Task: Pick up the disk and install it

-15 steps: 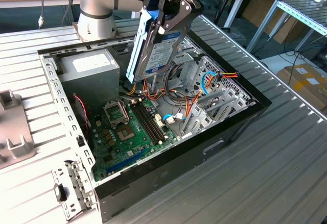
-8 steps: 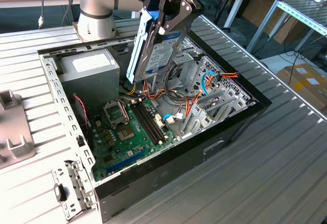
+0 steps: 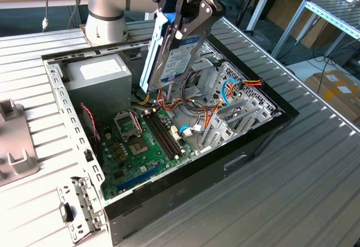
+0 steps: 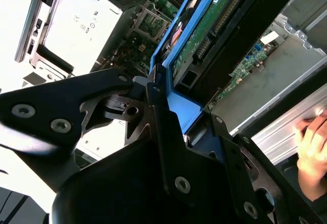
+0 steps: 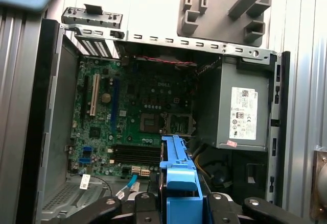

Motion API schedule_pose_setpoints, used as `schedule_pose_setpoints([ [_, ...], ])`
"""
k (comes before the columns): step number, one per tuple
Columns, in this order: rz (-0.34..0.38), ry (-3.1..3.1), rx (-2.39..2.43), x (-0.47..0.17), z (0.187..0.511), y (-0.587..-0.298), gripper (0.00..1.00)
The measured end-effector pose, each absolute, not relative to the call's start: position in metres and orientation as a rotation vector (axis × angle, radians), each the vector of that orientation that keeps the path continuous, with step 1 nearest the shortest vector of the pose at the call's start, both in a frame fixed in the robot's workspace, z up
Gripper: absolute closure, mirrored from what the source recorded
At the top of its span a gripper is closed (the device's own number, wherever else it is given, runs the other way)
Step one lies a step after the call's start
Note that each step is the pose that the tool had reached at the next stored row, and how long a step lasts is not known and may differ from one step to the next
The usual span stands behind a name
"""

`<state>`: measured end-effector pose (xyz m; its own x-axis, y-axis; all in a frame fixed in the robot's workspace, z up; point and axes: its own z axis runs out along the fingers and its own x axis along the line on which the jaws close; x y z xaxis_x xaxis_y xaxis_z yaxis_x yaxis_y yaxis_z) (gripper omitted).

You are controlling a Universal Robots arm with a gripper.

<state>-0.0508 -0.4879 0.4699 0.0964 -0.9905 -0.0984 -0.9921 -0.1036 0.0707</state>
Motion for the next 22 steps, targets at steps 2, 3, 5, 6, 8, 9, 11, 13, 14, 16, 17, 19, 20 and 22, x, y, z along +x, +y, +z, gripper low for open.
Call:
schedule_pose_setpoints([
  [2, 0.189, 2.094, -2.316, -0.0508, 0.4699, -0.4884, 0.63],
  [3, 0.189, 2.094, -2.316, -0.0508, 0.4699, -0.4885, 0.63],
  [5, 0.189, 2.094, -2.316, -0.0507, 0.4699, -0.4890, 0.63],
  [6, 0.189, 2.094, -2.316, -0.0508, 0.4699, -0.4894, 0.63],
  [8, 0.189, 2.094, -2.316, -0.0507, 0.4698, -0.4900, 0.63],
  [9, 0.189, 2.094, -2.316, -0.0508, 0.4698, -0.4903, 0.63],
  [11, 0.189, 2.094, -2.316, -0.0508, 0.4698, -0.4909, 0.63],
  [13, 0.189, 2.094, -2.316, -0.0507, 0.4698, -0.4918, 0.63],
  [14, 0.189, 2.094, -2.316, -0.0507, 0.4697, -0.4921, 0.63],
  [16, 0.189, 2.094, -2.316, -0.0507, 0.4697, -0.4928, 0.63],
  [17, 0.189, 2.094, -2.316, -0.0507, 0.4697, -0.4934, 0.63],
  [19, 0.189, 2.094, -2.316, -0.0507, 0.4697, -0.4941, 0.63],
  [20, 0.189, 2.094, -2.316, -0.0507, 0.4697, -0.4947, 0.63],
  [22, 0.189, 2.094, -2.316, -0.0507, 0.4697, -0.4965, 0.63],
])
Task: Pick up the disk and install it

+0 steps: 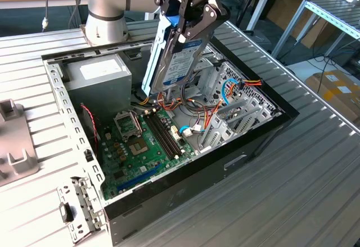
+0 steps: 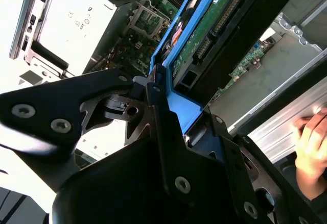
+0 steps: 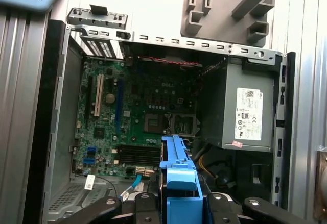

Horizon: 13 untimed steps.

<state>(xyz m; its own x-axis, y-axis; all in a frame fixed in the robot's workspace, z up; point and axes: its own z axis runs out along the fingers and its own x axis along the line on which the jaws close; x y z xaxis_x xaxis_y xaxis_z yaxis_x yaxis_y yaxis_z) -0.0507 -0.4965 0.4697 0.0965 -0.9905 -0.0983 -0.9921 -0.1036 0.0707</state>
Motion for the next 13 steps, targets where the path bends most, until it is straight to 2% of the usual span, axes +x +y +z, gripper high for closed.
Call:
schedule_pose_setpoints([
  [13, 0.189, 2.094, -2.316, -0.0507, 0.4695, -0.5027, 0.63],
])
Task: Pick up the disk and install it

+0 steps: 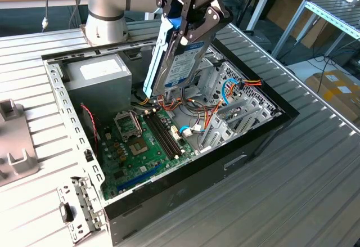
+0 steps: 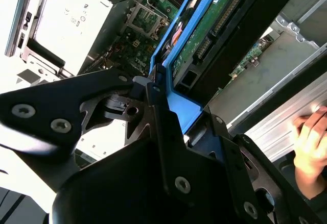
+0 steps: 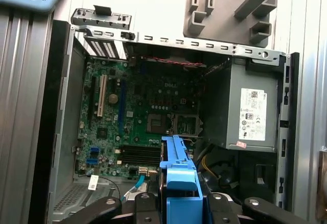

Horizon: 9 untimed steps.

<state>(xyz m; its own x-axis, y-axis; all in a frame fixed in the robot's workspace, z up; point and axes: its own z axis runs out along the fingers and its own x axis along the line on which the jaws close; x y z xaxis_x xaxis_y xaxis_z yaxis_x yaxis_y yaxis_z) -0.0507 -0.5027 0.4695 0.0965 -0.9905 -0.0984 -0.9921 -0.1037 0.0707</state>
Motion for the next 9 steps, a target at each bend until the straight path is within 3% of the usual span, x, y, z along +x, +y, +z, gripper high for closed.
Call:
schedule_pose_setpoints([
  [9, 0.189, 2.094, -2.316, -0.0507, 0.4693, -0.5075, 0.63],
])
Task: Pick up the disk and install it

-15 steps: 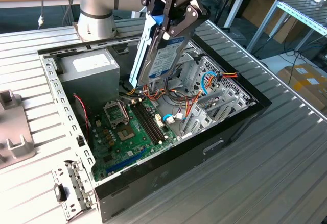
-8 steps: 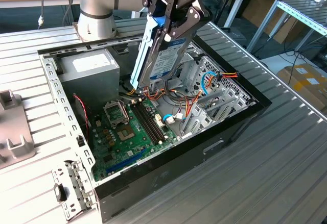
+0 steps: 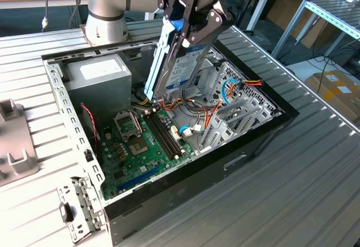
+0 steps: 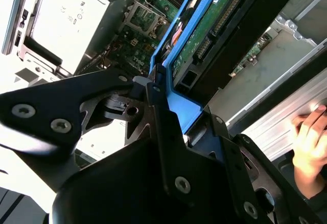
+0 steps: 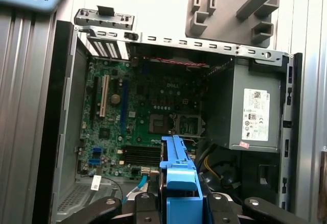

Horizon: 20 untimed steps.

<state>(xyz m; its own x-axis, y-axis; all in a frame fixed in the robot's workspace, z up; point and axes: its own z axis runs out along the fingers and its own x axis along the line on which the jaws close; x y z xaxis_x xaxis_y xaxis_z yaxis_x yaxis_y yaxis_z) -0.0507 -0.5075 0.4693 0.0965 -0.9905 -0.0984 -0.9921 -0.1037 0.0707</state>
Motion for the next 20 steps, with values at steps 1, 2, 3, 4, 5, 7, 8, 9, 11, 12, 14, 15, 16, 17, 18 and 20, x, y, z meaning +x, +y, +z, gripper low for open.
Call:
schedule_pose_setpoints([
  [1, 0.189, 2.094, -2.316, -0.051, 0.469, -0.508, 0.63],
  [2, 0.189, 2.094, -2.316, -0.051, 0.469, -0.508, 0.63],
  [3, 0.189, 2.094, -2.316, -0.051, 0.469, -0.509, 0.63],
  [4, 0.189, 2.094, -2.316, -0.051, 0.469, -0.509, 0.63],
  [5, 0.189, 2.094, -2.316, -0.051, 0.469, -0.509, 0.63],
  [7, 0.189, 2.094, -2.316, -0.051, 0.469, -0.510, 0.63],
  [8, 0.189, 2.094, -2.316, -0.051, 0.469, -0.511, 0.63],
  [9, 0.189, 2.094, -2.316, -0.051, 0.469, -0.511, 0.63],
  [11, 0.189, 2.094, -2.316, -0.051, 0.469, -0.513, 0.63],
  [12, 0.189, 2.094, -2.316, -0.051, 0.469, -0.513, 0.63],
  [14, 0.189, 2.094, -2.316, -0.051, 0.469, -0.515, 0.63],
  [15, 0.189, 2.094, -2.316, -0.051, 0.469, -0.515, 0.63],
  [16, 0.189, 2.094, -2.316, -0.051, 0.469, -0.516, 0.63],
  [17, 0.189, 2.094, -2.316, -0.051, 0.469, -0.517, 0.63],
  [18, 0.189, 2.094, -2.316, -0.051, 0.469, -0.517, 0.63],
  [20, 0.189, 2.094, -2.316, -0.051, 0.469, -0.518, 0.63],
])
